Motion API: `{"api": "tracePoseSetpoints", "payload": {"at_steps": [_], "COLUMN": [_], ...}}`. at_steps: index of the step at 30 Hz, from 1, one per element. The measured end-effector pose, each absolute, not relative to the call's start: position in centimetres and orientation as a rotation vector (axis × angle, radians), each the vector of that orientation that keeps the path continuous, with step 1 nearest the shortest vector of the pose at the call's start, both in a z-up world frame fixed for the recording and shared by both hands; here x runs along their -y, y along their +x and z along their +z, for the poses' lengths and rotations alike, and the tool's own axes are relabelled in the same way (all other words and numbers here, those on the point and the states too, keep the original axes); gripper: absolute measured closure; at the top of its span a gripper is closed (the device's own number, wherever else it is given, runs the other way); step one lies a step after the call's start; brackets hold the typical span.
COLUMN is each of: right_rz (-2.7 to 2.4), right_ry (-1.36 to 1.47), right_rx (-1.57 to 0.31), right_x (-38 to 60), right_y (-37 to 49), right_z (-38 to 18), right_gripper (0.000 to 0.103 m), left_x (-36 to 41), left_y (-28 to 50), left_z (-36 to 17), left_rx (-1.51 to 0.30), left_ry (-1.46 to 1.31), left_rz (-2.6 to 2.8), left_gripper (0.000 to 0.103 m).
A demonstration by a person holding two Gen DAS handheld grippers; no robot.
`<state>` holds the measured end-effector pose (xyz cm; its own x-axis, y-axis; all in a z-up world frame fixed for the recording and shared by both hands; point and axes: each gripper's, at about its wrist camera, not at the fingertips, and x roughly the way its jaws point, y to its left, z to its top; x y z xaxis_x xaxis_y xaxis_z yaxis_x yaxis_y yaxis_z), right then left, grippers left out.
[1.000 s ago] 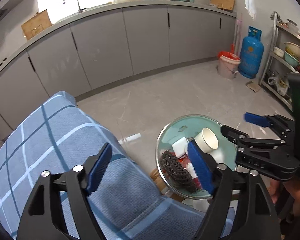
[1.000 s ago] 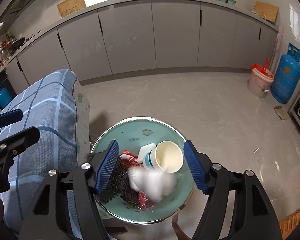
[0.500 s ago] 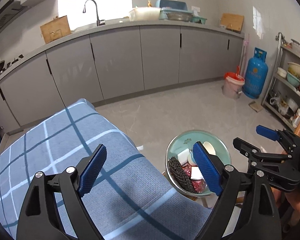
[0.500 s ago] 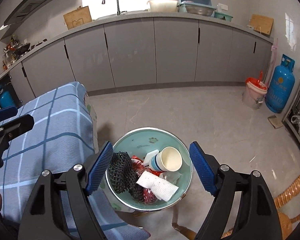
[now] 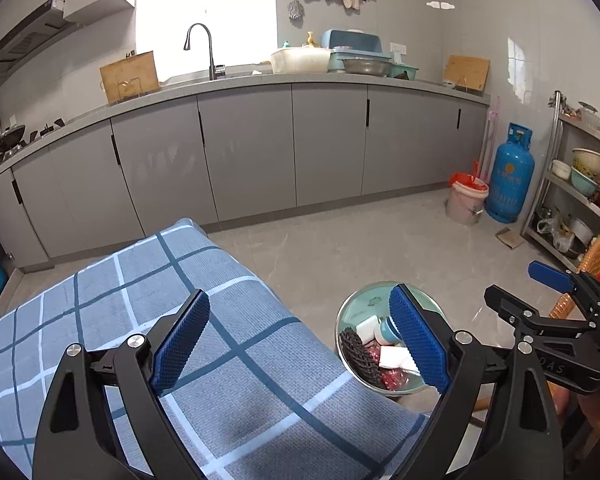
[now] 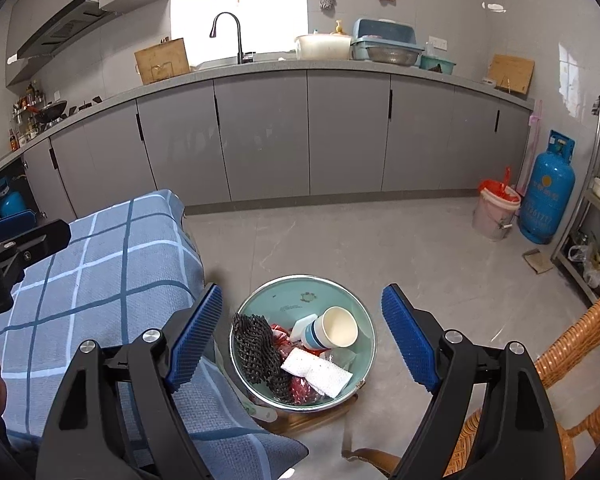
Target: Collect trash
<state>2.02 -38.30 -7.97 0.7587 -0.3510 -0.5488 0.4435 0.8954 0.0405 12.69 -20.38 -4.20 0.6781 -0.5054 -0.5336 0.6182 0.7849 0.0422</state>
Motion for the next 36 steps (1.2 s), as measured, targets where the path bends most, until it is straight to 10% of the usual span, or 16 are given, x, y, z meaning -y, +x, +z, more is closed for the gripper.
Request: {"api": "tracePoseSetpoints", "payload": {"at_steps": [36], "right_rz": [-0.44], "right_ry": [0.163], "right_rx": [-0.534], "right_x": [37.4], "right_y": [1.0], "right_z": [-6.5], "right_gripper": [0.02], "left_x": [18.7], "left_y": [12.4], "left_z": [-3.3], "left_rx": [-0.508], "left_ry": [0.217], "left_rz": [-0.632], "left_gripper": [0.009]}}
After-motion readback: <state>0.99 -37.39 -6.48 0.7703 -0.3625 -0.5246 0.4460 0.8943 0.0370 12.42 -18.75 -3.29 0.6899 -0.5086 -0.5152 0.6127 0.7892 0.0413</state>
